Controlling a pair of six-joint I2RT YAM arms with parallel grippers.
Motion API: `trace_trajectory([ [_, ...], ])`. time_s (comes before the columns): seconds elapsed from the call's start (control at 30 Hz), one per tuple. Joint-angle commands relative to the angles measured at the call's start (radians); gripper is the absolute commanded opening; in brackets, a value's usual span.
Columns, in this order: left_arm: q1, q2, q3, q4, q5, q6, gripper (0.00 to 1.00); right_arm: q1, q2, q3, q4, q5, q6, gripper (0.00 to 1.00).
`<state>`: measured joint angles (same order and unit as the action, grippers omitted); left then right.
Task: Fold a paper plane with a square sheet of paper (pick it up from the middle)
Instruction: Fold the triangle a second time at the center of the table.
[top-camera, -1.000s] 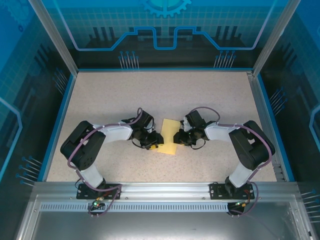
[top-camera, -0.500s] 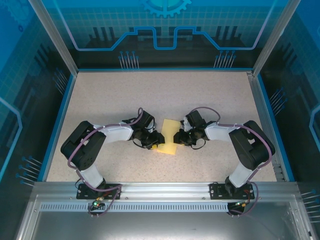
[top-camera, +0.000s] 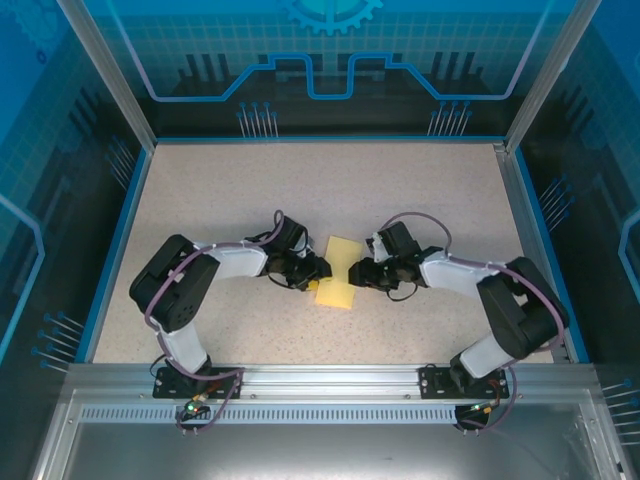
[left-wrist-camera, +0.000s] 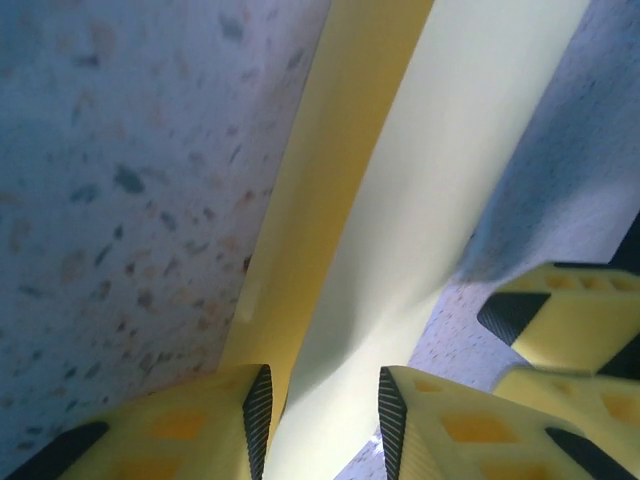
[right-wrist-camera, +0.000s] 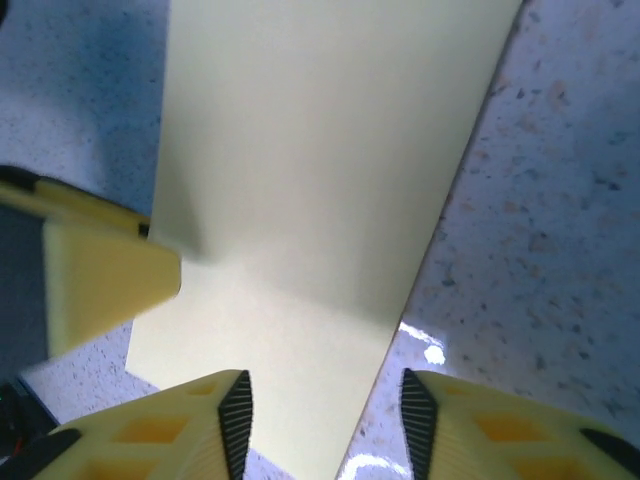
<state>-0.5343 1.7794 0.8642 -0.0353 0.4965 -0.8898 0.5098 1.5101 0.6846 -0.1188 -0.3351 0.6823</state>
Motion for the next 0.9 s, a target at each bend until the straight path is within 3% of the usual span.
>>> trace_trajectory([
  [0.0,0.018,0.036,0.032,0.062,0.076,-0.029,0.36,0.003,-0.091,-0.044,-0.025,0.055,-0.029,0.53],
  [0.17,0.022,0.061,0.044,0.104,0.11,-0.051,0.34,0.108,-0.191,-0.06,-0.03,0.132,-0.11,0.64],
  [0.33,0.03,0.063,0.068,0.095,0.117,-0.052,0.33,0.296,-0.212,-0.048,-0.003,0.327,-0.252,0.64],
  [0.5,0.031,0.057,0.084,0.079,0.125,-0.052,0.33,0.502,-0.188,-0.014,0.01,0.607,-0.38,0.66],
  [0.87,0.031,0.045,0.091,0.058,0.125,-0.052,0.32,0.63,0.068,0.179,-0.031,0.756,-0.448,0.67],
])
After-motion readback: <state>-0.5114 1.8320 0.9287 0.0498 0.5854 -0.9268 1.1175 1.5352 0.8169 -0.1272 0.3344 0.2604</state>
